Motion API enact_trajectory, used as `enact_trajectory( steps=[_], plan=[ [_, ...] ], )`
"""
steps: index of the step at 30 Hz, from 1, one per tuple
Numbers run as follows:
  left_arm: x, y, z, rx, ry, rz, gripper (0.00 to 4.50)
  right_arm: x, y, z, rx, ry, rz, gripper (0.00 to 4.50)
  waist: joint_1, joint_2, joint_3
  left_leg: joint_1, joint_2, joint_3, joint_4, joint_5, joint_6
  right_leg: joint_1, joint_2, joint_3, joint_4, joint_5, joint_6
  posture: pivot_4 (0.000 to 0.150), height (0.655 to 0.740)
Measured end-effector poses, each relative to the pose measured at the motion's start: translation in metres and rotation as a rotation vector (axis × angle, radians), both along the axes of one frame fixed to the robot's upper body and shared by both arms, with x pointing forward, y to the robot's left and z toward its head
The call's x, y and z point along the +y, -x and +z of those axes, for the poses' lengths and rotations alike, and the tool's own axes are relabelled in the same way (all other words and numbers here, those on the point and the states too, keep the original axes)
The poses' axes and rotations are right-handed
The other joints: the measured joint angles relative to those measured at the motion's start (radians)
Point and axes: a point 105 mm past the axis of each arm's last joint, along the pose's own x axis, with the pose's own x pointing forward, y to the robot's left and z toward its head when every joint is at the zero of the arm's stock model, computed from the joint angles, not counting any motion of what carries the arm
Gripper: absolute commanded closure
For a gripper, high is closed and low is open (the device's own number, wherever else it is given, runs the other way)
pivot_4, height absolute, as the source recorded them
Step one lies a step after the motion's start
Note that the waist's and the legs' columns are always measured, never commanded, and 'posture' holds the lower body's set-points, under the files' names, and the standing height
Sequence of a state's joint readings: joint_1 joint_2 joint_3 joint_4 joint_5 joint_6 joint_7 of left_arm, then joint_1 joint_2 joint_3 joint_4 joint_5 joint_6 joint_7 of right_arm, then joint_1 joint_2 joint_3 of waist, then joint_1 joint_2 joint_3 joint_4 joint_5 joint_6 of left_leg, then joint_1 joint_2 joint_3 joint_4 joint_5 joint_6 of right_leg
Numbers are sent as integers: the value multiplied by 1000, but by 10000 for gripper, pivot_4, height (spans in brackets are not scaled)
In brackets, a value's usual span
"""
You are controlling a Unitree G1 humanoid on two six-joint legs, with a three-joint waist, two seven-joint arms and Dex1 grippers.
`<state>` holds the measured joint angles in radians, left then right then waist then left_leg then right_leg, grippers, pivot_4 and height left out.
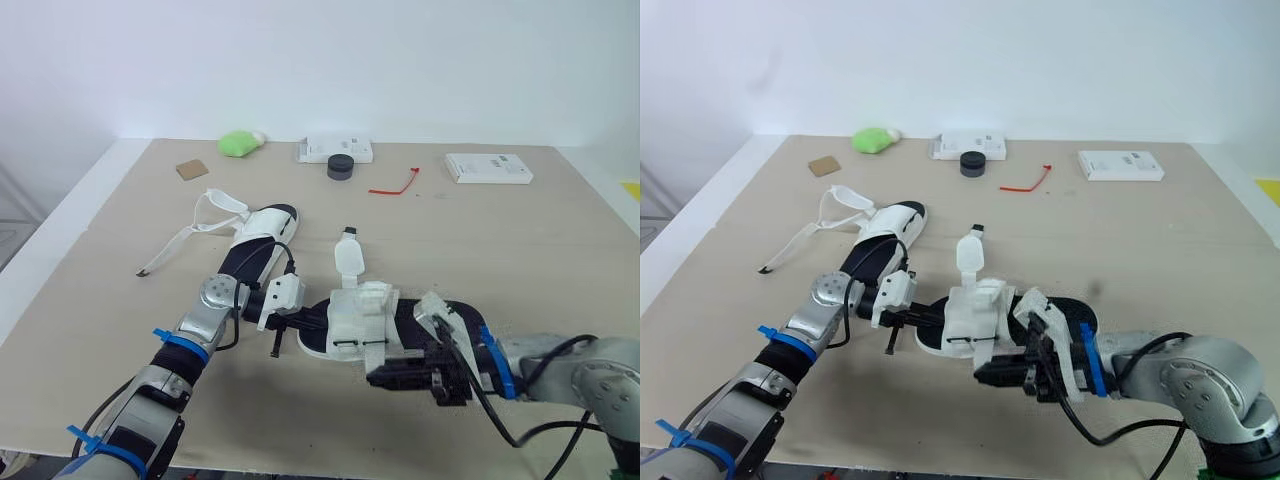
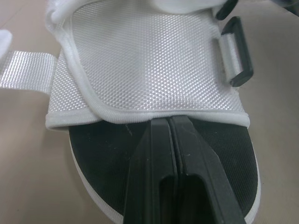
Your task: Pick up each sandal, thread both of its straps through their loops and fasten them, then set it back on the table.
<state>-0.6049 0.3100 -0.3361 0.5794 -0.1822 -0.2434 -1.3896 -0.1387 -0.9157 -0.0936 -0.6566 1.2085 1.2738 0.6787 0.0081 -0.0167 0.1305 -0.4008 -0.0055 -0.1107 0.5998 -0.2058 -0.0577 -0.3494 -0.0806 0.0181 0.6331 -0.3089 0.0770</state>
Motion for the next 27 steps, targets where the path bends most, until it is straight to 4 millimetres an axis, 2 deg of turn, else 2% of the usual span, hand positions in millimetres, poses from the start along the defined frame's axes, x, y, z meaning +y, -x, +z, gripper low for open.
enact_trajectory(
  steps=[3, 8, 10, 12, 13, 18, 24, 27],
  plan=[
    [0, 0, 0, 0, 0, 0, 45000, 3, 19, 10, -13, -17, 107, 44402, 0, -1, 0, 0, 0, 0, 0, 0, 0, 0, 0, -1, -1, 0, 0, 1500, 7400],
    [0, 0, 0, -1, 0, 3, 45000, 5, 23, 20, -30, -73, 137, 44402, 0, -1, 0, 0, 1, 0, 0, 0, 0, 0, -1, -2, -2, 0, 0, 1500, 7400],
    [0, -1, 0, 0, 0, 4, 45000, 9, 13, 33, -56, -143, 118, 44402, -1, -1, 0, 0, 1, 1, 0, 0, 0, 0, -2, -2, -2, 0, 0, 1500, 7400],
    [0, -1, 0, 0, 0, 7, 45000, 12, -11, 46, -89, -208, 32, 44402, -1, -1, 1, -1, 1, 1, 0, 0, 0, -1, -3, -2, -2, 0, 0, 1500, 7400],
    [-1, -1, 0, -1, 1, 5, 45000, 12, -17, 46, -87, -212, 4, 44402, 0, -2, 1, -1, 1, 1, 0, 0, 0, -1, -3, -3, -2, 1, -1, 1500, 7400],
    [-2, -1, 1, -12, 5, -4, 45000, 15, -59, 40, 14, -222, -189, 44402, 1, 0, 2, -3, -1, 0, 0, 3, 5, -1, -4, -4, -2, 4, -3, 1500, 7400],
    [-2, -1, 1, -13, 6, -1, 45000, 13, -77, 22, 196, -201, -335, 44402, 1, 0, 2, -4, -1, 0, 0, 6, 10, -1, -4, -5, -2, 5, -4, 1500, 7400],
    [-2, -1, 1, -13, 7, 2, 45000, 11, -83, 20, 238, -211, -391, 44402, 1, 1, 2, -4, -1, 0, 0, 6, 11, -1, -4, -5, -2, 5, -4, 1500, 7400]
  ],
)
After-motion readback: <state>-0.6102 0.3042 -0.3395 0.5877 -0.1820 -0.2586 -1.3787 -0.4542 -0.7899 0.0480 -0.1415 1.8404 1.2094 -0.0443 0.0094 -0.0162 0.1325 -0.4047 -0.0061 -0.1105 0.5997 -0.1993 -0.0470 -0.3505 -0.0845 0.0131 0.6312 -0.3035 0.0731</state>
